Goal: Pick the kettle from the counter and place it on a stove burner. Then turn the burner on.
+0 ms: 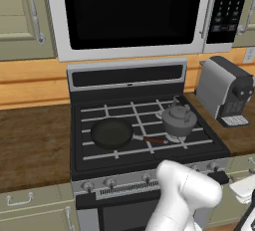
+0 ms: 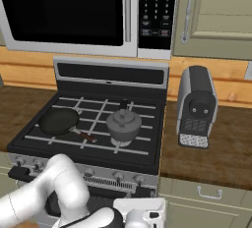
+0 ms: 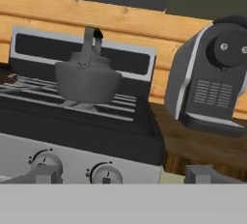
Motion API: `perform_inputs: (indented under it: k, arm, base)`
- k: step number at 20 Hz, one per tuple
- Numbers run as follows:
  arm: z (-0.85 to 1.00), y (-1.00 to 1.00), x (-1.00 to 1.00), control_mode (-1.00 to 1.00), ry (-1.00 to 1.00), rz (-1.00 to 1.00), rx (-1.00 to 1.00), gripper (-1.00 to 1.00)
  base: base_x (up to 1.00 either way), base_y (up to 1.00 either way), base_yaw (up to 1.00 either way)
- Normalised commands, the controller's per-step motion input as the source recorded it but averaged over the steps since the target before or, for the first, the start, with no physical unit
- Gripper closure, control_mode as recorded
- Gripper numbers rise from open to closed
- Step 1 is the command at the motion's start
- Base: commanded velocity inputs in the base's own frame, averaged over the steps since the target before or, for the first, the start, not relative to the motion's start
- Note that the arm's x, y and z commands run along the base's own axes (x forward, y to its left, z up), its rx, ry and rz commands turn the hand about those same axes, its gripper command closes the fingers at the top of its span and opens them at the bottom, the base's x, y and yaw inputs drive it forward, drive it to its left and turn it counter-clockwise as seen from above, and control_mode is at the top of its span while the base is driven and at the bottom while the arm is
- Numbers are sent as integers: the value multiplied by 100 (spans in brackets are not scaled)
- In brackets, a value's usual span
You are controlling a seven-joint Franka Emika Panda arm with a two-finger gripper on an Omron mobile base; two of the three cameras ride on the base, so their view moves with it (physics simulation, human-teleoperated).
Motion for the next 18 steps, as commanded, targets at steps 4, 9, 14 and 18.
perform_inputs:
  k: [4,9,14,18]
  arm:
    - [-31,0,12,-100,-18,0,0,-100]
    - [-43,-4,22,-100,-12,0,0,-100]
    - [-22,-29,33,-100,-5,10,0,-100]
    - [-30,-28,14,-100,-1,16,0,-100]
  base:
    - [0,0,0]
    - [0,0,0]
    - [0,0,0]
    - [0,0,0]
